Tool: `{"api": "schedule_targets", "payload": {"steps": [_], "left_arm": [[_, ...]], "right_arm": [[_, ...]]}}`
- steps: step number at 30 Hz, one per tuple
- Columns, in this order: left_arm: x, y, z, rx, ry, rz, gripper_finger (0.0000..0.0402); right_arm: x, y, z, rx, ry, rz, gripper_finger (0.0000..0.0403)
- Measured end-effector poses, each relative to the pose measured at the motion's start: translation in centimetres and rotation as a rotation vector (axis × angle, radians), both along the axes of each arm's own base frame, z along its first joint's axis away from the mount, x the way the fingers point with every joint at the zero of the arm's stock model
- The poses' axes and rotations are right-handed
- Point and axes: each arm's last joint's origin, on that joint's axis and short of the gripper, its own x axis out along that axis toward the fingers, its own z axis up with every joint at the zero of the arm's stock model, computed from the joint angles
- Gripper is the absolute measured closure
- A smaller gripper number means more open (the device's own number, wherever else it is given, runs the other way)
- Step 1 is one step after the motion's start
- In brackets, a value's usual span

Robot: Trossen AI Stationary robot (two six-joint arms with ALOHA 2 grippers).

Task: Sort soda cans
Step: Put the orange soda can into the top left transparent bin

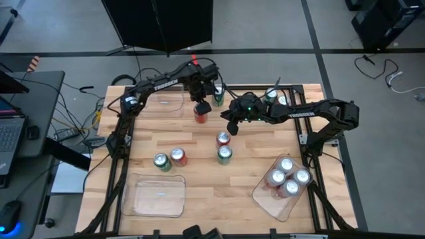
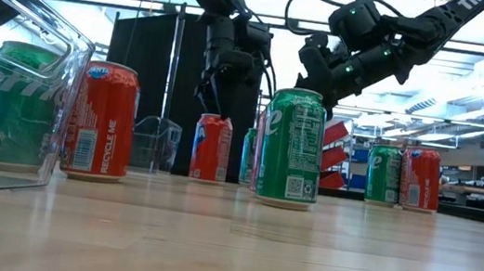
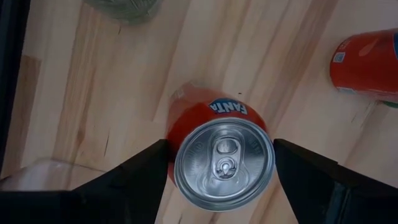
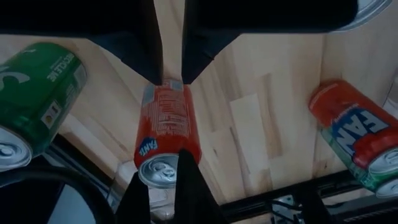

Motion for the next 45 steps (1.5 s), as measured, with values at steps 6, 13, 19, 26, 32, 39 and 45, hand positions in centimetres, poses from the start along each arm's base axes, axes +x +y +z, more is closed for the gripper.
{"api": "schedule_targets", "payload": {"steps": [6,13,19,26,32,39,45], "left_arm": [[-0.11,-0.10,0.69,-0.014,-0.003,0.022,0.0117],[-0.12,-0.40,0.66,-0.007,0.021,0.023,0.0117],[-0.10,-0.54,0.76,-0.011,0.022,0.045,0.0117],[-0.04,-0.72,0.89,-0.067,-0.012,0.028,0.0115],[-0.04,-0.84,0.97,-0.085,-0.025,-0.003,0.0086],[-0.09,-0.85,1.02,-0.079,-0.023,-0.022,0.0020],[-0.15,-0.72,0.99,-0.041,0.005,0.026,0.0007]], "right_arm": [[0.00,0.00,0.00,0.003,-0.001,-0.001,0.0331],[0.00,0.00,0.00,0.003,0.000,-0.001,0.0305],[0.00,0.00,-0.01,0.002,0.000,-0.001,0.0296],[0.00,0.00,-0.01,0.002,0.000,-0.001,0.0295],[0.00,0.00,-0.01,0.001,0.001,0.000,0.0294],[0.00,0.00,-0.01,0.001,0.001,0.000,0.0294],[-0.01,0.01,-0.03,0.001,0.003,0.000,0.0294]]}}
